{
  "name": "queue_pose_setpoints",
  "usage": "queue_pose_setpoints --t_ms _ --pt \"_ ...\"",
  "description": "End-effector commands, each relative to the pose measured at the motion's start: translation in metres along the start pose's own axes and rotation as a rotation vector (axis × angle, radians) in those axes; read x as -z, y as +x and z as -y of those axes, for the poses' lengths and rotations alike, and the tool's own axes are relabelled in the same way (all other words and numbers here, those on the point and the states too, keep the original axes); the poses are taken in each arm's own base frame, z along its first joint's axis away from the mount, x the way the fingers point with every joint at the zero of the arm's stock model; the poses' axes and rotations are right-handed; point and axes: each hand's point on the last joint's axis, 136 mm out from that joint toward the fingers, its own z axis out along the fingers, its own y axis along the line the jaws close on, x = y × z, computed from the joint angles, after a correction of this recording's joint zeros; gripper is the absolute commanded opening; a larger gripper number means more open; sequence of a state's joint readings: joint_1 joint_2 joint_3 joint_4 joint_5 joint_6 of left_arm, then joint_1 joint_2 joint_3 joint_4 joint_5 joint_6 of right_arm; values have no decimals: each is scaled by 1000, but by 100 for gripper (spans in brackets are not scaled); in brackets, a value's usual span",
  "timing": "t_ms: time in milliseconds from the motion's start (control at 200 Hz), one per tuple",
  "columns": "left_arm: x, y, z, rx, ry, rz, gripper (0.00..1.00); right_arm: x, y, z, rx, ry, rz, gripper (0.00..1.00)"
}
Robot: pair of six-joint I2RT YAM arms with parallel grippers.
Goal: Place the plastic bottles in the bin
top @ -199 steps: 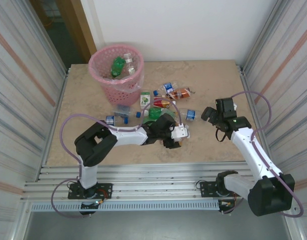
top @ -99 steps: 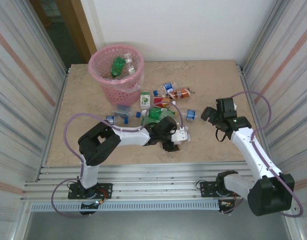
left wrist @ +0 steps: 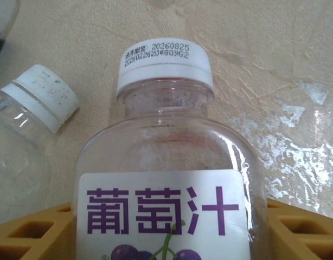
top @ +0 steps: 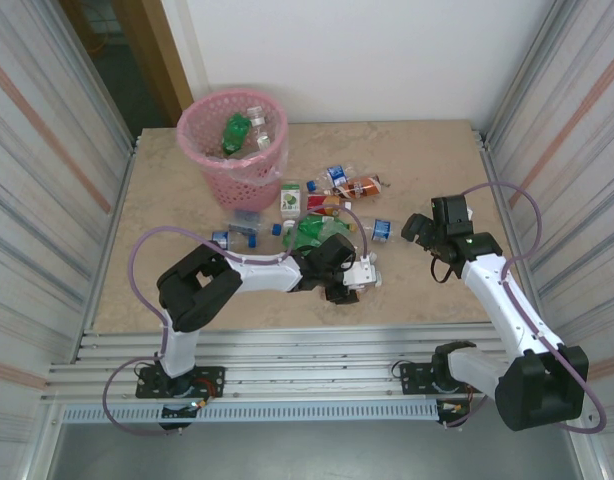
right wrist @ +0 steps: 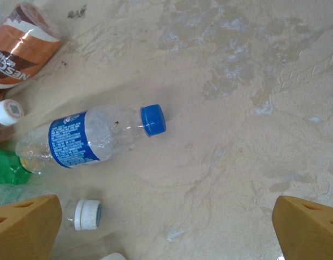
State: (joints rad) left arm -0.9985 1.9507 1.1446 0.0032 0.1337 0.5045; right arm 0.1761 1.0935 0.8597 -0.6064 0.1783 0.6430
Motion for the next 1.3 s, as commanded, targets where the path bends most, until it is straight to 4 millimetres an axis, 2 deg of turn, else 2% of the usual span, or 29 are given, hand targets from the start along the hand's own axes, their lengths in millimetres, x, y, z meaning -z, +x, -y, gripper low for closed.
queue_pose_setpoints --t_ms 0,165,371,531,621,646,847,962,1052,1182,1297 --pt "4 -5 9 3 22 -8 47 0 1 1 16 -2 -5 98" --pt "29 -28 1 -14 -33 59 46 2 0 3 15 1 5 98" --pt "87 -69 -24 -7 -172 198 44 8 -4 10 13 30 35 98" --pt "131 -88 -50 3 -314 241 44 22 -15 15 -5 30 99 98" --pt "155 -99 -67 13 -412 270 44 22 -16 17 -4 35 104 98" --pt "161 -102 -73 16 -444 275 43 28 -18 17 -8 21 122 98" --pt "217 -123 -120 60 -660 313 43 23 -11 15 -10 6 91 98" --pt "253 -123 -155 121 -779 338 44 20 -8 14 -10 -1 78 98" --pt "283 -115 -186 197 -867 339 45 19 -7 14 -8 2 76 98" --pt "326 -93 -237 342 -971 383 45 19 -8 14 -7 0 80 98" --pt "356 -63 -284 494 -1048 417 45 20 -9 12 -10 -10 80 98"
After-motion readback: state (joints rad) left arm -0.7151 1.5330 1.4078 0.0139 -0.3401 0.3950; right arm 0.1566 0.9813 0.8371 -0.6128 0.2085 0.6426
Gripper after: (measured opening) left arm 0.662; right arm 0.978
